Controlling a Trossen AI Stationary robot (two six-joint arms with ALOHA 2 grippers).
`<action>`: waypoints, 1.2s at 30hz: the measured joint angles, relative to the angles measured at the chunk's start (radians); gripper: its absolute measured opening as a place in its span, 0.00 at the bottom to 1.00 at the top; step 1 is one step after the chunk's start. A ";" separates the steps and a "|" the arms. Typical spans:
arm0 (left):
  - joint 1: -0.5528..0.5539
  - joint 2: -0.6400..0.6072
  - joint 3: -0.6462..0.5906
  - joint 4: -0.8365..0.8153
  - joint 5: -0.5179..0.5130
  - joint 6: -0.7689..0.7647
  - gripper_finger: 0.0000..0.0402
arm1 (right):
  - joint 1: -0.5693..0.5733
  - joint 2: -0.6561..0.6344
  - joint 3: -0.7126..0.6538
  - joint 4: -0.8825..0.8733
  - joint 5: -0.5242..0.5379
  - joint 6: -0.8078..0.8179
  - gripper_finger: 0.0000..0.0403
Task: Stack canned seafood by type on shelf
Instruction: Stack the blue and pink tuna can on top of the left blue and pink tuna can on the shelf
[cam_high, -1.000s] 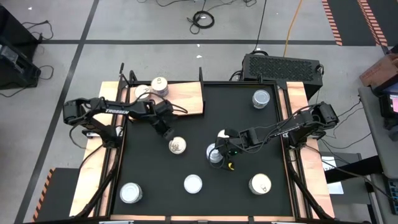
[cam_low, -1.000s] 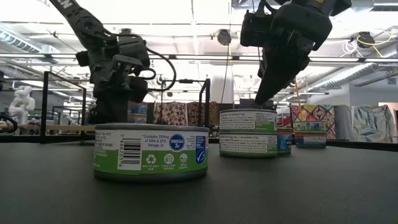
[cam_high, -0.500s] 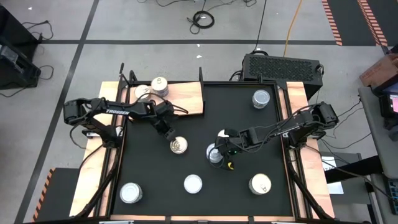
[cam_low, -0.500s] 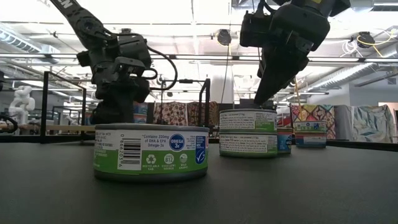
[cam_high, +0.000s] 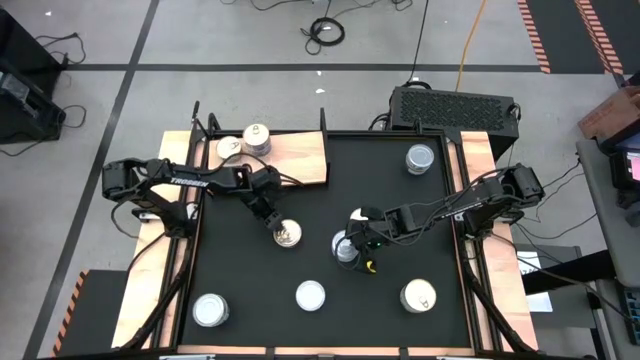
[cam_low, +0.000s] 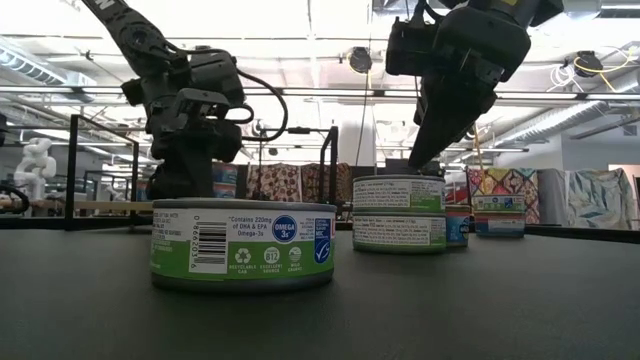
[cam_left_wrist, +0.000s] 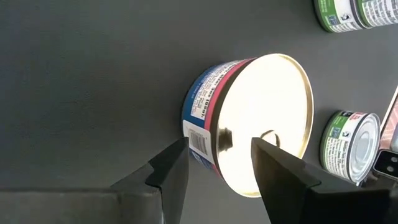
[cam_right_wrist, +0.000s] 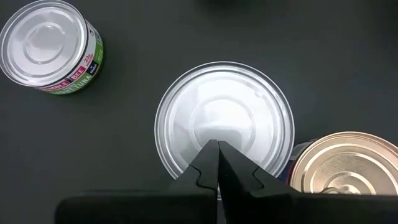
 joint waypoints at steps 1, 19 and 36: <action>-0.003 0.000 0.000 0.000 -0.001 0.000 0.43 | 0.000 0.000 0.000 0.000 0.000 0.000 0.00; -0.005 0.000 0.001 0.003 -0.022 -0.003 0.22 | 0.000 0.000 0.000 0.027 0.000 -0.022 0.00; 0.026 -0.030 0.001 0.018 0.019 -0.030 0.00 | 0.000 0.000 0.000 0.026 0.000 -0.022 0.00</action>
